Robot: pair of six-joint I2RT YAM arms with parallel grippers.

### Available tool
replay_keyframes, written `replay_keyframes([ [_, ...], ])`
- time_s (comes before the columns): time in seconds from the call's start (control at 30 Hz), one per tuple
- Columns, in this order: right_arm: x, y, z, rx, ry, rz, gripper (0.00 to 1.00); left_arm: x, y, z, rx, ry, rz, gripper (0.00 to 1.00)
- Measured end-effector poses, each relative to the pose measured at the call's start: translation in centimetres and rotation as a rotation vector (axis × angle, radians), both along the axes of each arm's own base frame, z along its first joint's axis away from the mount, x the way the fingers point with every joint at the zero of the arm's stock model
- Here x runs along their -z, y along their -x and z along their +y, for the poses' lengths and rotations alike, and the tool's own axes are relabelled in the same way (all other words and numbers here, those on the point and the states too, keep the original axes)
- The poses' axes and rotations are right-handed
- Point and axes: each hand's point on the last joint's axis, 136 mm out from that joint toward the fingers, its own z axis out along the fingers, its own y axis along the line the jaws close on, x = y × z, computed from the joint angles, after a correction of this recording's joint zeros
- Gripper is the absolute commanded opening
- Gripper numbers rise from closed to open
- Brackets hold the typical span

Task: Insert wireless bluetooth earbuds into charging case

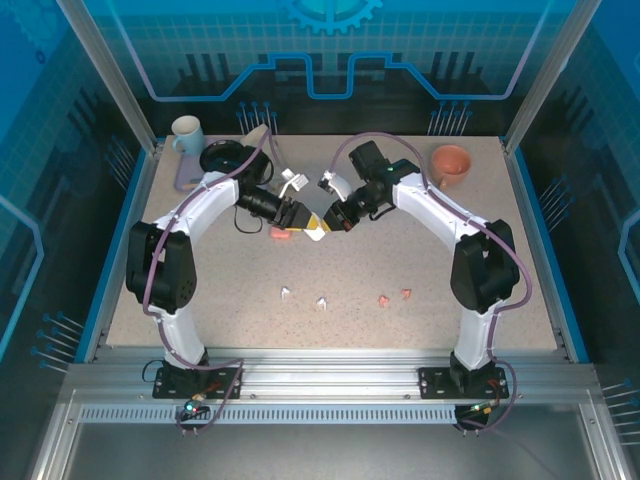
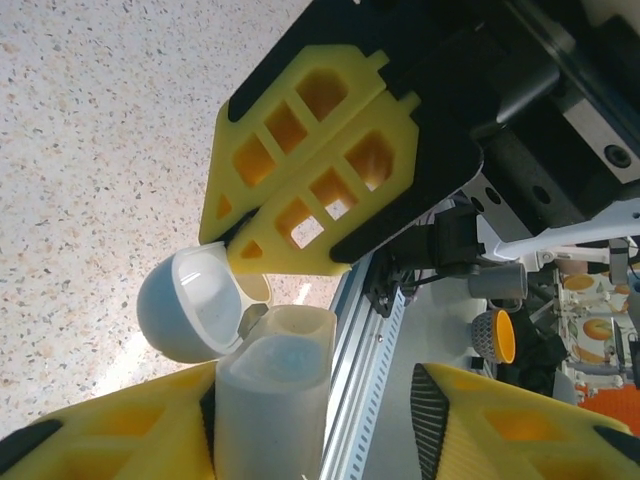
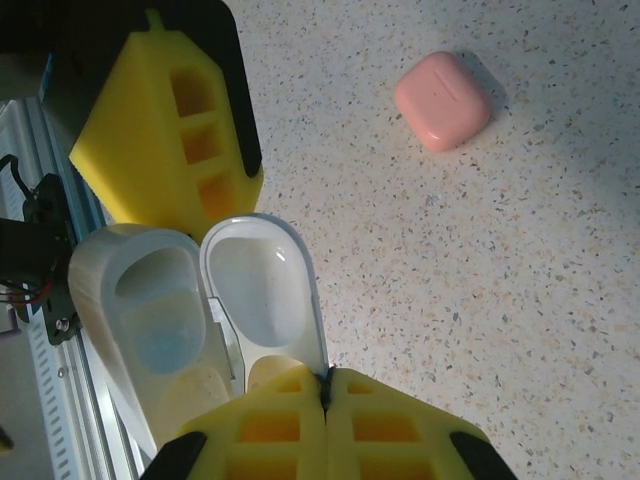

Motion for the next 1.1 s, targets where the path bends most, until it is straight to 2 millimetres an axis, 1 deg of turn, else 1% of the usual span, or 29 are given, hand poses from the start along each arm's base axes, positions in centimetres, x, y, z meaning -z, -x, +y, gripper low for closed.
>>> replay_keyframes([
  [0.13, -0.2, -0.1, 0.0, -0.002, -0.002, -0.005, 0.00, 0.3, 0.2, 0.0, 0.008, -0.003, 0.011, 0.42],
  [0.3, -0.1, 0.0, 0.0, -0.004, 0.002, -0.002, 0.00, 0.8, 0.2, 0.0, 0.015, -0.004, 0.018, 0.41],
  [0.5, -0.1, 0.0, 0.0, -0.007, 0.002, -0.004, 0.00, 1.2, 0.1, 0.0, 0.016, -0.004, 0.032, 0.36],
  [0.63, 0.0, 0.0, -0.1, -0.004, 0.009, -0.006, 0.00, 1.4, 0.1, 0.0, 0.016, -0.002, 0.038, 0.32],
  [0.9, 0.0, -0.2, -0.3, 0.000, 0.023, -0.014, 0.00, 1.2, -0.1, -0.2, 0.010, 0.008, 0.038, 0.13],
  [1.0, 0.0, -0.4, -0.4, 0.007, 0.033, -0.022, 0.00, 1.2, -0.3, -0.3, 0.006, 0.018, 0.030, 0.00],
  [1.07, 0.0, -0.5, -0.5, 0.021, 0.042, -0.017, 0.23, 1.5, -0.3, -0.3, -0.001, 0.025, 0.026, 0.00],
  [1.1, 0.0, -0.5, -0.6, 0.024, 0.043, -0.016, 0.30, 1.5, -0.3, -0.3, -0.004, 0.028, 0.020, 0.00],
])
